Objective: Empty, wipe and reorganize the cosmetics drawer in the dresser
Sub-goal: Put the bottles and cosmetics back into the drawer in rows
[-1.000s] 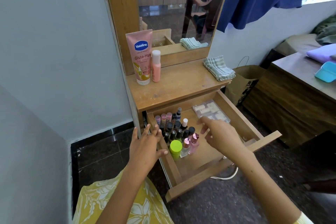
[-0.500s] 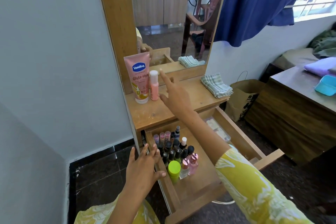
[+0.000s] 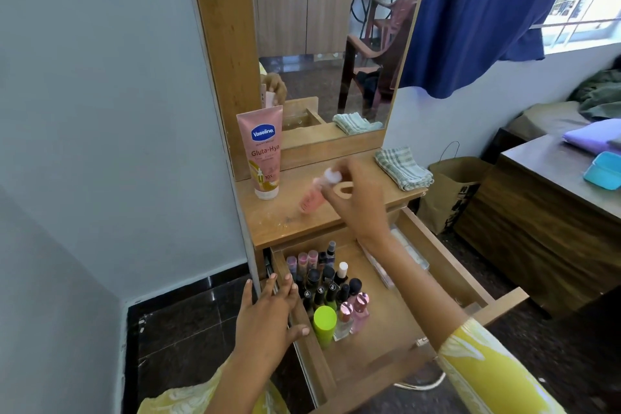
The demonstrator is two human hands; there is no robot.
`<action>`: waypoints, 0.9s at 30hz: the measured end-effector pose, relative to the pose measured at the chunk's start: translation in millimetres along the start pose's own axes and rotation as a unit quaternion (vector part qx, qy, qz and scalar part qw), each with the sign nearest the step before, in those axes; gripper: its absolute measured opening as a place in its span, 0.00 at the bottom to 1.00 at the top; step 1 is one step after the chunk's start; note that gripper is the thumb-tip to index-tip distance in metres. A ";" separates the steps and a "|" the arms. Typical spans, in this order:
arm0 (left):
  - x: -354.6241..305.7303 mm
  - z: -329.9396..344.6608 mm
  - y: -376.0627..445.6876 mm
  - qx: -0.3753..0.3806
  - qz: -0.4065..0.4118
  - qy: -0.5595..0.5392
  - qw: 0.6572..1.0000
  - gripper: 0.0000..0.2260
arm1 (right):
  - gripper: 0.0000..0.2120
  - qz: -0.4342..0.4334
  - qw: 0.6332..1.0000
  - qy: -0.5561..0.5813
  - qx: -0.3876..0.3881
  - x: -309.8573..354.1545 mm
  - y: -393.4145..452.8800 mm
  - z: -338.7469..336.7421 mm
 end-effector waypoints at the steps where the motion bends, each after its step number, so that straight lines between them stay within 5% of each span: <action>1: 0.2 -0.5 0.4 -0.003 0.001 -0.001 1.000 0.32 | 0.11 0.007 1.000 0.021 -0.006 -2.3 -5.9 -12.9; 7: 0.0 -1.4 -0.5 -0.012 0.008 -0.007 1.000 0.32 | 0.10 0.071 0.991 -0.090 0.070 -44.9 -33.5 -59.4; 13: -0.5 -1.0 -1.1 -0.013 0.012 -0.011 1.000 0.32 | 0.12 0.228 0.924 -0.201 0.231 -121.5 -77.0 -30.5; 21: 0.1 0.0 -1.1 -0.014 0.010 -0.014 1.000 0.31 | 0.07 0.174 0.912 -0.284 0.238 -132.7 -76.9 7.4; 27: 0.3 2.2 0.5 -0.014 0.011 -0.008 1.000 0.31 | 0.12 0.136 0.855 -0.334 0.372 -137.8 -96.6 14.3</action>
Point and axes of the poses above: each hand's wrist, its own y-axis towards the middle knuckle, its own z-axis out of the palm, x = y × z, the point moved 10 cm from there along y, towards the middle knuckle, and after that the axes turned 10 degrees about y, right-handed, at the moved point
